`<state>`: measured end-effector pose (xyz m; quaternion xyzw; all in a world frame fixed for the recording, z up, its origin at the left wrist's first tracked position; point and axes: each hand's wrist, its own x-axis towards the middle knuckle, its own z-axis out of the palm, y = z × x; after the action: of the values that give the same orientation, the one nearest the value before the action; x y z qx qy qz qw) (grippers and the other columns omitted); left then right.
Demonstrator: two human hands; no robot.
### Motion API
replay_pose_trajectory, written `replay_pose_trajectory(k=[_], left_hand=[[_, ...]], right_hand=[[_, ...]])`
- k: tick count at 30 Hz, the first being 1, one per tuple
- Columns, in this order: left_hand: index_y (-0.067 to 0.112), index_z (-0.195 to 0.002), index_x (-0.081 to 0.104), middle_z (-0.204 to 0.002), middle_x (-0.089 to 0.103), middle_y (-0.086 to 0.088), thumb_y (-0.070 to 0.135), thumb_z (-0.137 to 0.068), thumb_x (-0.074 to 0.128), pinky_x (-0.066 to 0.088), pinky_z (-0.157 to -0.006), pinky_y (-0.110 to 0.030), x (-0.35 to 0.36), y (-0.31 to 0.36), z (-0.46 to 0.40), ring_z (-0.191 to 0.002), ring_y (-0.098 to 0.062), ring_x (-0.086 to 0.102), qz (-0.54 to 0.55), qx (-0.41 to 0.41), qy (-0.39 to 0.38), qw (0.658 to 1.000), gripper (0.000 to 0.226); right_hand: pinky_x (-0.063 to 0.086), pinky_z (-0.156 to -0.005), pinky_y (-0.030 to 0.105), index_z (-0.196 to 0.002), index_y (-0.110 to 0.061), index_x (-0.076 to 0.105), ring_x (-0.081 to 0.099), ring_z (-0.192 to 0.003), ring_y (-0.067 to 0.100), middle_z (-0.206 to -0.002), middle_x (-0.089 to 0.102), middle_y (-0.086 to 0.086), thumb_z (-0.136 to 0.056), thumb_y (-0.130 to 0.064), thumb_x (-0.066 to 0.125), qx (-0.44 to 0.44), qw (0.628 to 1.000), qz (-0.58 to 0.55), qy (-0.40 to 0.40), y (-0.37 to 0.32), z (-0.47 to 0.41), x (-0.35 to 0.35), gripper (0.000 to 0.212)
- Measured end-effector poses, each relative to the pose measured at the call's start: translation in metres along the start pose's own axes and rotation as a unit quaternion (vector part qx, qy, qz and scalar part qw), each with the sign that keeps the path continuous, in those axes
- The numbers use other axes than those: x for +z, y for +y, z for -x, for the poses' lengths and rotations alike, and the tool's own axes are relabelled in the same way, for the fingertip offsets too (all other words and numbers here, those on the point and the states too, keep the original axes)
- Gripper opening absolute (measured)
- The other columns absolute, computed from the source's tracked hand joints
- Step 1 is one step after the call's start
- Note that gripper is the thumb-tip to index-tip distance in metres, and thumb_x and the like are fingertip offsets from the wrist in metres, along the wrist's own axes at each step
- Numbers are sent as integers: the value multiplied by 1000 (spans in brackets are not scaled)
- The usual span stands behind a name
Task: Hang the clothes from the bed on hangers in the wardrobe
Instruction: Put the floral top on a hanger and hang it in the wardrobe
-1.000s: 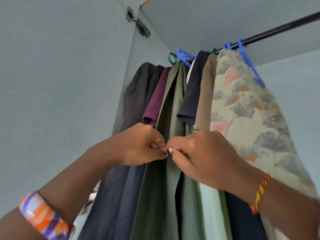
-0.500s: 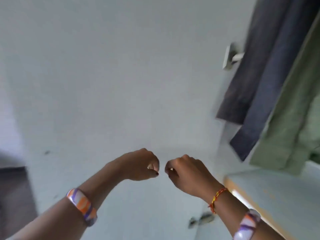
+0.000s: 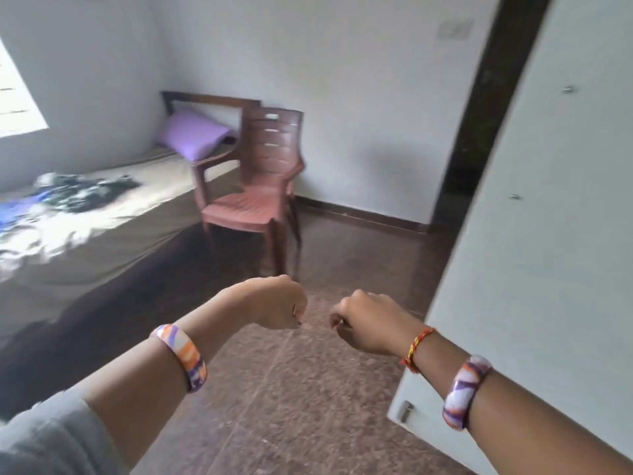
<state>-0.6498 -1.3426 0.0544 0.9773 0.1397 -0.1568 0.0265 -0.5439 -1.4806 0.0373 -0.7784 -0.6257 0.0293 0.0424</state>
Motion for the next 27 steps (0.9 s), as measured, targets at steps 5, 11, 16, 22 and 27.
replay_pose_trajectory(k=[5,11,16,22,27], left_hand=[[24,-88,66,-83,59,8,27,-82,58,51,-83,-34,18,-101,72,-90,-21,61,56,-126,28,990,11],[20,-98,67,-96,66,5,28,-86,55,49,-84,-26,20,-168,97,-95,-16,59,93,-207,52,973,18],[17,-104,68,-101,68,3,28,-86,56,46,-81,-22,13,-228,70,-95,-15,60,101,-241,42,964,24],[16,-101,67,-100,68,-3,33,-84,53,50,-85,-34,-18,-344,-14,-97,-22,60,98,-306,9,947,28],[15,-105,67,-104,67,1,28,-87,54,48,-87,-28,-47,-415,-63,-99,-18,59,163,-314,45,934,26]], right_hand=[[46,-83,34,-104,-24,68,59,-105,30,-113,64,6,-90,-22,49,-120,993,14,-7,-83,-83,3,24],[45,-78,31,-99,-24,68,61,-99,27,-108,65,2,-89,-19,50,-229,972,35,-24,-124,-158,13,22],[41,-74,27,-99,-23,69,62,-95,27,-107,65,3,-91,-18,50,-287,956,57,-25,-122,-252,19,21],[40,-74,28,-99,-19,68,62,-95,28,-103,65,7,-92,-16,49,-314,949,37,-11,-99,-404,15,21],[46,-79,33,-103,-18,67,62,-96,32,-106,64,10,-92,-12,45,-348,934,63,-49,-90,-510,14,26]])
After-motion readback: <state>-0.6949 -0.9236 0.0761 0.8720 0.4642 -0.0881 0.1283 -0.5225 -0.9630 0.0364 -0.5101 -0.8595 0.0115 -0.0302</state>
